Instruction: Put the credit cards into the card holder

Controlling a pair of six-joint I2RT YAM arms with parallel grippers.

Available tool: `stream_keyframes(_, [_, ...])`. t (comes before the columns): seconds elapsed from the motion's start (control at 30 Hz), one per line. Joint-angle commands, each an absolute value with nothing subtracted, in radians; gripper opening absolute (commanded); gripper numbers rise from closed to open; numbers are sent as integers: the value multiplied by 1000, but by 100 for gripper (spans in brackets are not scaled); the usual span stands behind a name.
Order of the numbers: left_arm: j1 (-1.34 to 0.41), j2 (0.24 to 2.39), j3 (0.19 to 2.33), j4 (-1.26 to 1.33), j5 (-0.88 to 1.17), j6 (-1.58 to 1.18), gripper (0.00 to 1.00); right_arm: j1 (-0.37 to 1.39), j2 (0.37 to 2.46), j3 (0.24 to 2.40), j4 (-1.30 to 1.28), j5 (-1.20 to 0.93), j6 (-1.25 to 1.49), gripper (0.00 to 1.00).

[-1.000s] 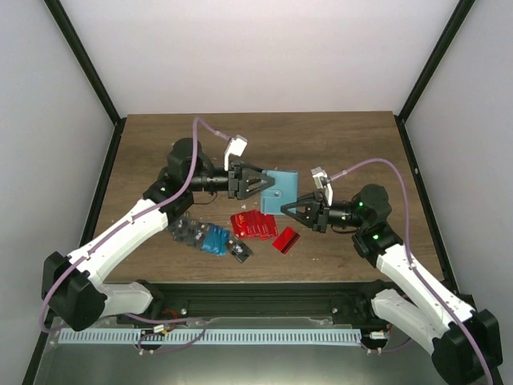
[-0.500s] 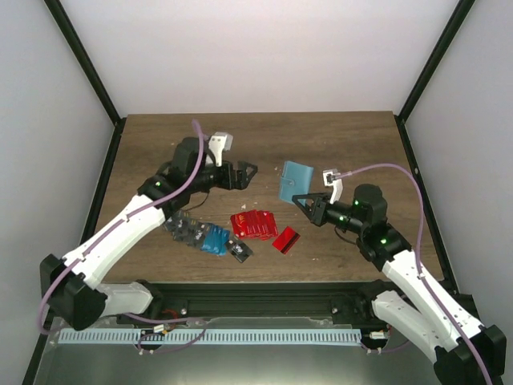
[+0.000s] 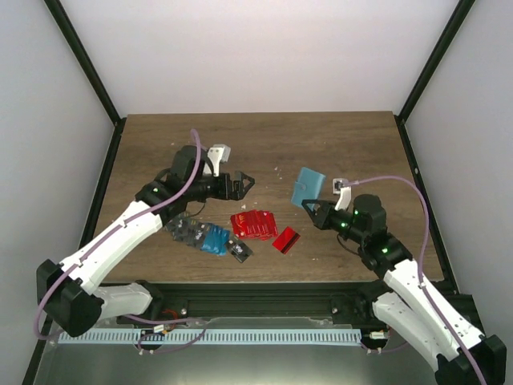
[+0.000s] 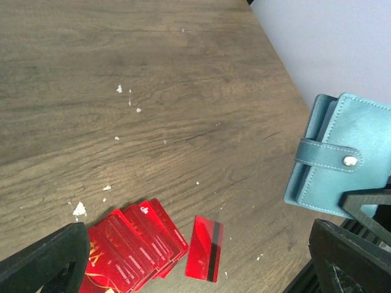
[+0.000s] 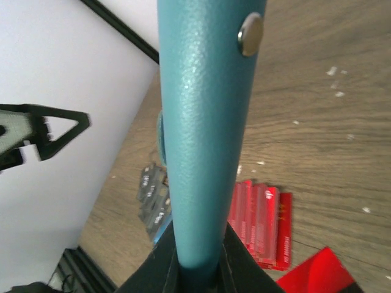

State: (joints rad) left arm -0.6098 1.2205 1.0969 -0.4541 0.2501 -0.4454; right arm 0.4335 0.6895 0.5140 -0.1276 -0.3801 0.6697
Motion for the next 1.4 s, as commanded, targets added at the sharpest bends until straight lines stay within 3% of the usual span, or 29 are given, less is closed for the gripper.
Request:
stream_keyframes(0.0, [-619,1226,1086,-464,251,-488,100,428,693,506,-167,-268,702,1])
stream_keyframes(0.2, [-680,1280,1091,-437,220,-498,100,431,693,508,-207,-278,719,8])
stream_keyframes(0.4, [-759,1336,1111,-351,310,-480,100,446,706,471,-125,-398,693,1])
stream_keyframes(0.67, [-823,1415,1181,-336,303,-462,93,558,790,525,-121,-351,687,1])
stream_keyframes(1.03, [-879,1521,1253,-382,209,-434,93,586,801,551,-111,-359,689,1])
stream_keyframes(1.37, [-883,1574,1272,-389,135,-438,81,588,761,533,-93,-402,695,1])
